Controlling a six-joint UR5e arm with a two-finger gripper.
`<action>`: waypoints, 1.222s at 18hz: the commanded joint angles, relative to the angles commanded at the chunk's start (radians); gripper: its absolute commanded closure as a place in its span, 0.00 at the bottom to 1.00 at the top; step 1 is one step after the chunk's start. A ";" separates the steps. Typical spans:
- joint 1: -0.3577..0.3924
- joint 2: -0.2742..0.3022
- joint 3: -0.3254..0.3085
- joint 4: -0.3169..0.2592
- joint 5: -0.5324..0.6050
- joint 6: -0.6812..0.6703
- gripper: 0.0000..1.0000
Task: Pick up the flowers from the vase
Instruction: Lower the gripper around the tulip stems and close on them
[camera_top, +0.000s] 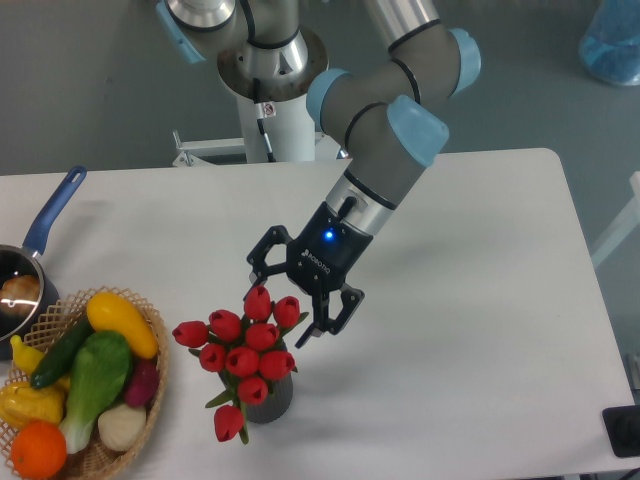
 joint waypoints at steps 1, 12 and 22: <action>-0.002 -0.006 0.006 0.002 0.000 0.000 0.11; -0.034 -0.032 0.017 0.021 0.002 0.000 0.62; -0.028 -0.019 0.020 0.023 0.000 0.006 1.00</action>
